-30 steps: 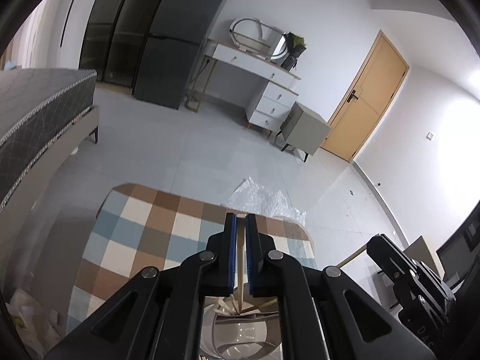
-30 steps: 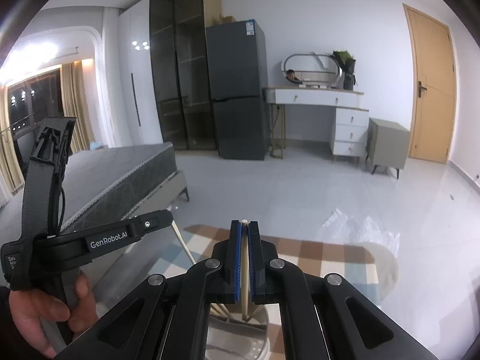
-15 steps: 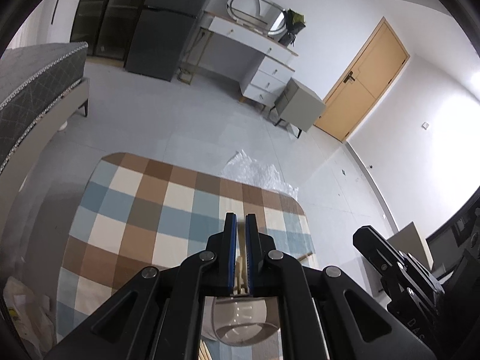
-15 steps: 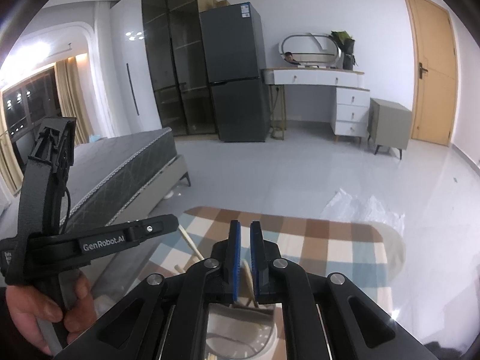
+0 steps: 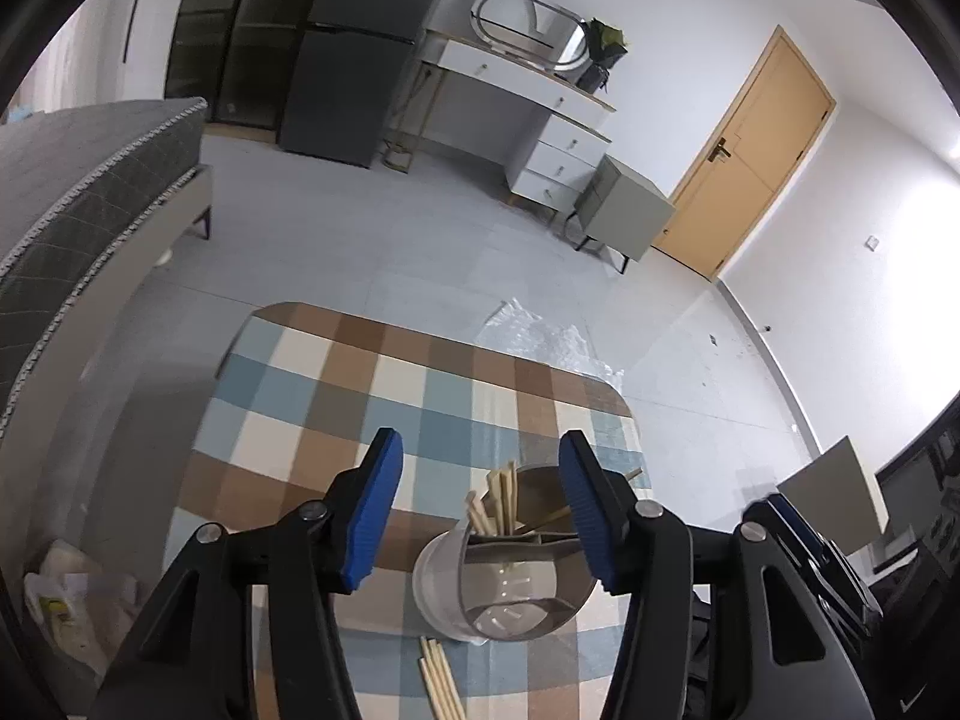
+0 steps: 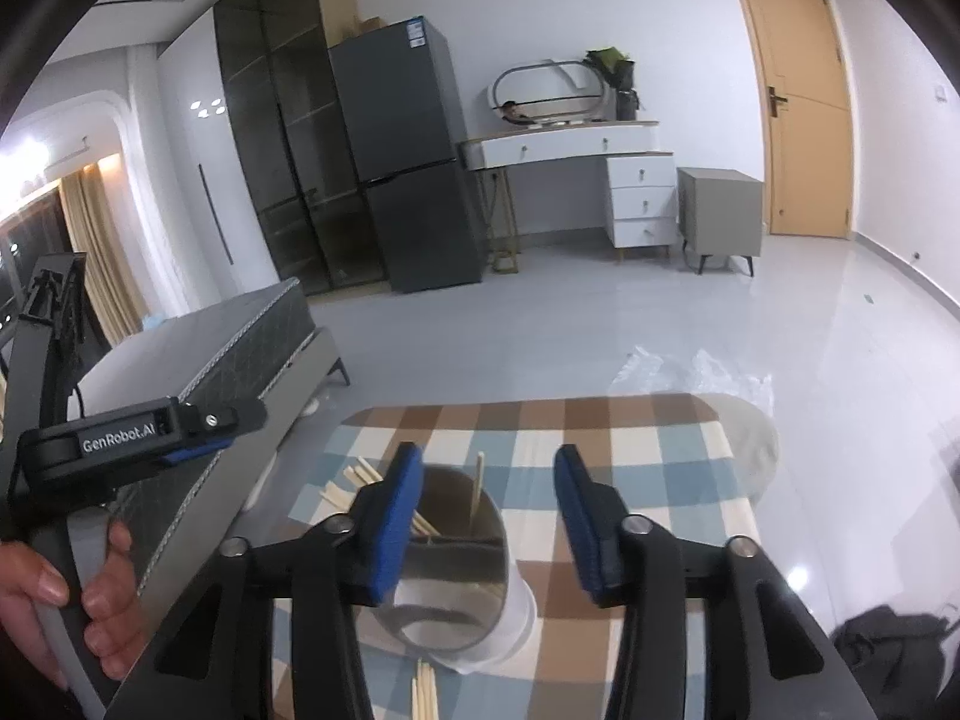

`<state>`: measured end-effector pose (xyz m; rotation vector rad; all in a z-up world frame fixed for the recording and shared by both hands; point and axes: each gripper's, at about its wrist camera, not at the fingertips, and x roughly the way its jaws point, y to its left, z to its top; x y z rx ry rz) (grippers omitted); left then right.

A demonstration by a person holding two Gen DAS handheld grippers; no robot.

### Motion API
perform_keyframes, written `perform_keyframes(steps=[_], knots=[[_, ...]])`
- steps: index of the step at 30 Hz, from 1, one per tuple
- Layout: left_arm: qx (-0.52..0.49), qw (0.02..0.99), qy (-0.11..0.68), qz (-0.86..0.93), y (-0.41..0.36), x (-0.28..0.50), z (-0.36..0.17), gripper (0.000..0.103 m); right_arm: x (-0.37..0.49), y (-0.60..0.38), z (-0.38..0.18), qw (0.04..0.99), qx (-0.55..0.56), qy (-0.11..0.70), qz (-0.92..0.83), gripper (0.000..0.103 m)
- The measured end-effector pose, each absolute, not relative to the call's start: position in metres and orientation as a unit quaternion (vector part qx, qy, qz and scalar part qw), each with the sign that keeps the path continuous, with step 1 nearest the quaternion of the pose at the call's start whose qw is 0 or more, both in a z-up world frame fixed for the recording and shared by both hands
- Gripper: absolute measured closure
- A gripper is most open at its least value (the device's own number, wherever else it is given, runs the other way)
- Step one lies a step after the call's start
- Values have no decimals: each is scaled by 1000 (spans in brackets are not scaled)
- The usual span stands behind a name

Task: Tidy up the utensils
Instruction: 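Open both grippers to release the chopsticks and raise them from the holder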

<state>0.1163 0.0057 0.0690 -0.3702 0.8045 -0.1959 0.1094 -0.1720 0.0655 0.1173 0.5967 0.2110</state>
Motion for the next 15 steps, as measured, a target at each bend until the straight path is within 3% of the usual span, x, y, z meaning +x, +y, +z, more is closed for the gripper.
perform_keyframes(steps=[3, 10, 15], knots=[[-171, 907, 376, -87, 7, 104, 76, 42, 95, -175, 70, 952, 61, 284, 97, 47], [-156, 918, 356, -77, 8, 81, 87, 34, 70, -173, 74, 954, 66, 277, 97, 35], [-147, 925, 344, -69, 8, 63, 90, 30, 54, -174, 72, 953, 76, 278, 94, 33]])
